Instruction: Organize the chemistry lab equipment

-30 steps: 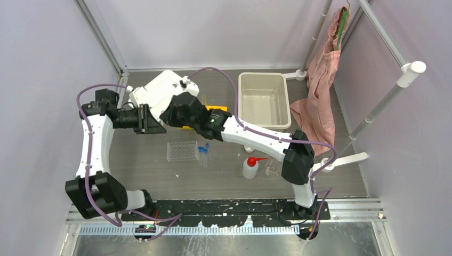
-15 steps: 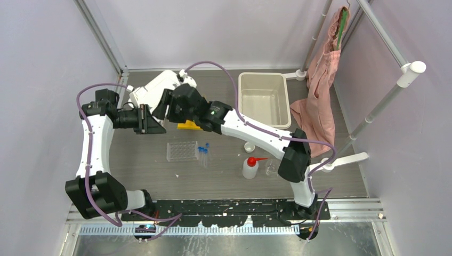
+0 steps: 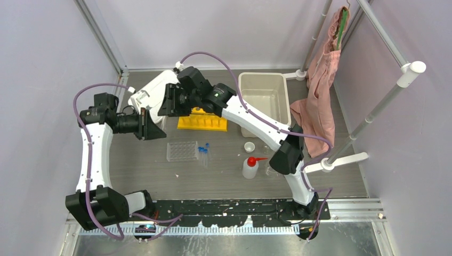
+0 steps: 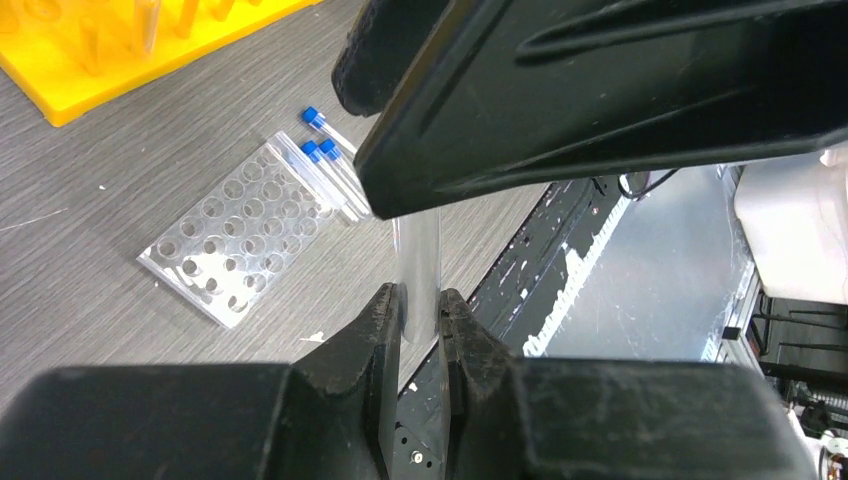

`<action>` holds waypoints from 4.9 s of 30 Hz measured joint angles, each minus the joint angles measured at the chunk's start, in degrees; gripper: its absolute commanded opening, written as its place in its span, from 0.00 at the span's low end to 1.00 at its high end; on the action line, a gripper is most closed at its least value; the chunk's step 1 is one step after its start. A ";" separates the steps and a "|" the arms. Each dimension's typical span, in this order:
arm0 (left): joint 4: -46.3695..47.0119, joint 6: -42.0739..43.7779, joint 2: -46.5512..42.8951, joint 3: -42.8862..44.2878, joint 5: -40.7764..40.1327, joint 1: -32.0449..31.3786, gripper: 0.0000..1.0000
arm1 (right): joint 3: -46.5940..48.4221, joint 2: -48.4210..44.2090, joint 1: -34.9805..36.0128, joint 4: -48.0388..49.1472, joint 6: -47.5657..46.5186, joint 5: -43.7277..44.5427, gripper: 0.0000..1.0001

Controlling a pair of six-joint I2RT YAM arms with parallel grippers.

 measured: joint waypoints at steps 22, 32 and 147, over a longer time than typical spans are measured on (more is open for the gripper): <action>0.55 0.22 -1.70 -1.03 -1.16 -1.68 0.55 | 4.42 1.97 -0.52 -6.69 -2.40 -4.52 0.13; 4.79 -5.22 -1.40 -1.20 -5.42 -1.75 1.00 | 3.30 1.05 -2.95 -11.21 -7.19 2.10 0.01; 8.68 -14.64 1.92 -1.20 -18.27 -1.75 1.00 | -47.04 -6.56 2.56 7.61 -6.45 26.58 0.28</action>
